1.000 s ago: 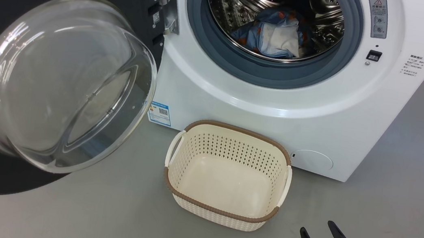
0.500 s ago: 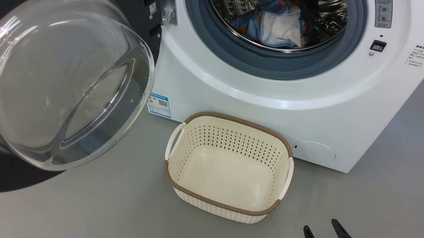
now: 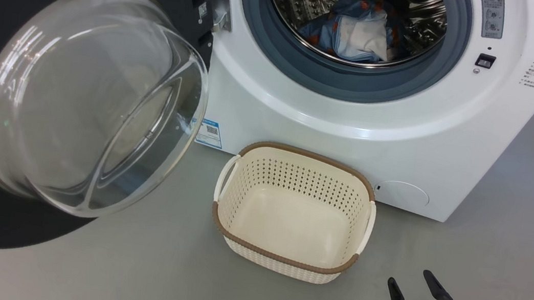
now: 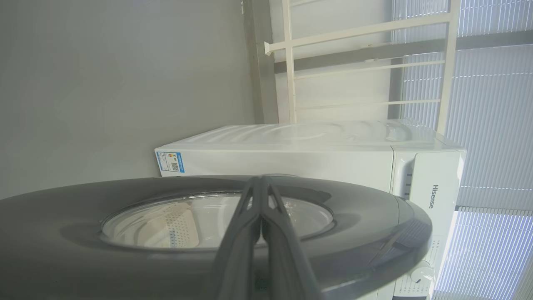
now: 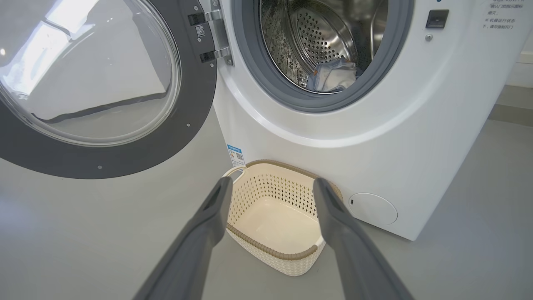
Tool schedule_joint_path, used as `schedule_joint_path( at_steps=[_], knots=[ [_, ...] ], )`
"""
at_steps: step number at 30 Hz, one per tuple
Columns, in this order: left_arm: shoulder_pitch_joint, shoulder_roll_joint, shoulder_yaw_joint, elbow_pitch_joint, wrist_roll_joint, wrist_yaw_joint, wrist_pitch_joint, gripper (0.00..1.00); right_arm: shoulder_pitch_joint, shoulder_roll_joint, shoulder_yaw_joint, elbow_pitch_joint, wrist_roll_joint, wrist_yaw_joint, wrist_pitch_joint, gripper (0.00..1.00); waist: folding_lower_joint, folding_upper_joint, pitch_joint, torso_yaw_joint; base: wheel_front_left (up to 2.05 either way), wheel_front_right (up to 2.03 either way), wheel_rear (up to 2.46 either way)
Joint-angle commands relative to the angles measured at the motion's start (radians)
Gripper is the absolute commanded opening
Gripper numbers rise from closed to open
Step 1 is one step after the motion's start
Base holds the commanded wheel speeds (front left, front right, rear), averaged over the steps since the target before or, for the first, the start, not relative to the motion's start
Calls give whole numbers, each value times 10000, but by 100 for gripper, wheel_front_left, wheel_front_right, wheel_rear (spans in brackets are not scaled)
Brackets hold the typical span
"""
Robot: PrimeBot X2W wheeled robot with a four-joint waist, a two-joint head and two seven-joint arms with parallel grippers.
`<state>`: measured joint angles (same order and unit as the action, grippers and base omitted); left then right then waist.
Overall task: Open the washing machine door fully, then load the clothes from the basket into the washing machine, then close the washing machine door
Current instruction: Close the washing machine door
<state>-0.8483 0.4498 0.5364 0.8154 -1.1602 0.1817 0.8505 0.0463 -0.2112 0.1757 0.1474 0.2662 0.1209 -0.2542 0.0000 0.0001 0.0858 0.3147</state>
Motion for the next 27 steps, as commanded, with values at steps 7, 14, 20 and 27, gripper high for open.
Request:
schedule_joint_path(
  at_steps=[7, 14, 20, 27],
  knots=[
    [965, -59, -134, -1718, -199, 679, 1017, 0, -157, 90, 57, -256, 218, 98, -76, 100, 0, -1, -163, 199, 0, 0, 0],
    [1740, -751, -195, -3499, -482, 1333, 1735, 0, -108, 182, 10, -270, 179, 98, -76, 100, 0, -1, -239, 365, 0, 0, 0],
    [2246, -1376, -206, -4871, -713, 1801, 2049, 0, -136, 197, -14, -288, 154, 98, -76, 100, 0, -1, -218, 423, 0, 0, 0],
    [2874, -2353, -194, -6346, -1061, 2539, 2327, 0, -227, 251, 14, -287, 150, 98, -76, 100, 0, -1, -206, 350, 0, 0, 0]
  ],
)
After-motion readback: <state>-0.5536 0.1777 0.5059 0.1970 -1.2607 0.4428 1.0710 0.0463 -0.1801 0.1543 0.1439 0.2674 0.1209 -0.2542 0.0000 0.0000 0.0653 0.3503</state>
